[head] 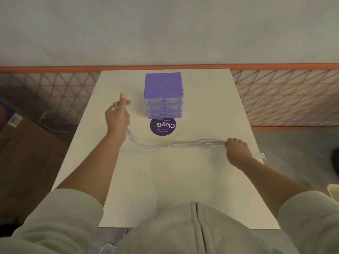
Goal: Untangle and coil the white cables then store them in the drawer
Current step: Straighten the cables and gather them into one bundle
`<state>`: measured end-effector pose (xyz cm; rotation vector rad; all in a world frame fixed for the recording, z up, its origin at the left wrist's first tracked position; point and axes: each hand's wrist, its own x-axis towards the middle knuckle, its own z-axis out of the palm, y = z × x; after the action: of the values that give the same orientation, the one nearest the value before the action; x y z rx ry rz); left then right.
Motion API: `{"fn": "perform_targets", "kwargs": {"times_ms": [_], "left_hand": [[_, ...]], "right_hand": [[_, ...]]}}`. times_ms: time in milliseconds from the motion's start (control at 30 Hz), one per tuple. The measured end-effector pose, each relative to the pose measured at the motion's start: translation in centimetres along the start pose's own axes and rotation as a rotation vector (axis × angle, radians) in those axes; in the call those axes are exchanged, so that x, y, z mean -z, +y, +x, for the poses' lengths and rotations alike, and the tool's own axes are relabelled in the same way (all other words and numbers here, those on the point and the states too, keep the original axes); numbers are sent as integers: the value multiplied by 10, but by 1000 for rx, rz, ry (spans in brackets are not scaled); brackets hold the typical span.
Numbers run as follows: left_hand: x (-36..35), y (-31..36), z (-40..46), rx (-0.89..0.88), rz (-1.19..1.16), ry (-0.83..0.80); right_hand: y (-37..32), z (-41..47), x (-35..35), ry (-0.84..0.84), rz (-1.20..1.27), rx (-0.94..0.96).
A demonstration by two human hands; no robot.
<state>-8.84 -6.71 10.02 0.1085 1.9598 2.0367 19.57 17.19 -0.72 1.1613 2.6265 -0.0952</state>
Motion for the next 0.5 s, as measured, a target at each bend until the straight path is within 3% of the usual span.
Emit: {"fn": "perform_targets", "kwargs": {"times_ms": [167,267,500], "left_hand": [[39,10,18,193,-381,50],[43,9,21,257,-486,-11],[46,13,29,335,-746,-71]], "right_hand": [[-5,-6,7,-209,-261,-175],[-41,-6,14,-266,-177,-153],[-208,-7,62,-141,438,470]]}}
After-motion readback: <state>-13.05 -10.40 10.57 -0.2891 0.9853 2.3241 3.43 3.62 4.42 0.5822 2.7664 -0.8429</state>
